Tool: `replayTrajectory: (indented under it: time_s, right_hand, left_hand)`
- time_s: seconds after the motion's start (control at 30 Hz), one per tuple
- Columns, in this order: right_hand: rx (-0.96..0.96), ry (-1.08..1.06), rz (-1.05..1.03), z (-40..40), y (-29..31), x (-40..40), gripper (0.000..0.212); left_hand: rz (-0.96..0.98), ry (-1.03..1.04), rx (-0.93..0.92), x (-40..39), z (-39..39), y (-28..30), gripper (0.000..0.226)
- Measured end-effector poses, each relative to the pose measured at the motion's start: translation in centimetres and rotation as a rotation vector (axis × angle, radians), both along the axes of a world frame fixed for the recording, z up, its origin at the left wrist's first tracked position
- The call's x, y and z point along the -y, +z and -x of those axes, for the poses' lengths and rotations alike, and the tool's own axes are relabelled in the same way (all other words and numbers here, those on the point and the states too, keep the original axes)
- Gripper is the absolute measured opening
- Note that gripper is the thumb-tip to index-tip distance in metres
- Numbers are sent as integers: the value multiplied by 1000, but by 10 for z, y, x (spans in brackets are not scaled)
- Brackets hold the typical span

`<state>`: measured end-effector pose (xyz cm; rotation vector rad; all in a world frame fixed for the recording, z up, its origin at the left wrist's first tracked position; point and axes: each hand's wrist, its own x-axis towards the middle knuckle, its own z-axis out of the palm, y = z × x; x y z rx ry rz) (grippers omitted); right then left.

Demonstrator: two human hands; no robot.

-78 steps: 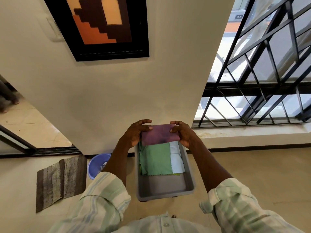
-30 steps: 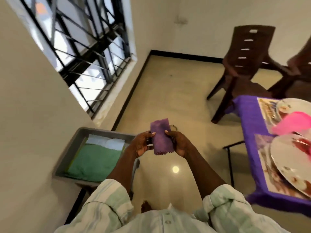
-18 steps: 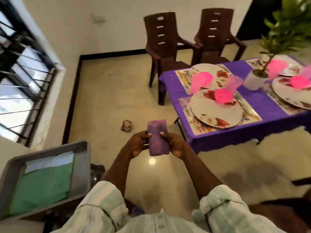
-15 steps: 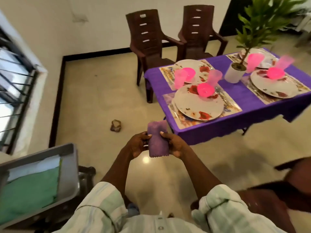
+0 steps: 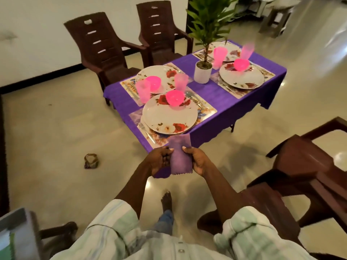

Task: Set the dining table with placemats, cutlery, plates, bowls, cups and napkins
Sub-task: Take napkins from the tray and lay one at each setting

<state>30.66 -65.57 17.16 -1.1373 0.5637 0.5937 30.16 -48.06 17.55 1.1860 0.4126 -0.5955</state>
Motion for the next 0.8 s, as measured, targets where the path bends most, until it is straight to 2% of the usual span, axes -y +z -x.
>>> replayTrajectory:
  time_s: [0.17,0.37,0.43,0.63,0.8]
  right_hand:
    - [17,-62,-16,-75,4,29,20]
    - [82,-141,-53,-172,20,48,23]
    - [100,-169,-44,-200,21,55,32]
    - [91,-50,70,-271,12,83,52]
    - [115,4,123,-354,-2,118,42]
  left_hand:
    - [-16,17,18,27,-84,-4,17]
    - [-71,170,84,40,-190,13,18]
    - [-84,188,122,46,-219,19,16]
    - [-144,184,119,73,-280,14,12]
    - [-158,188,101,113,-323,0,11]
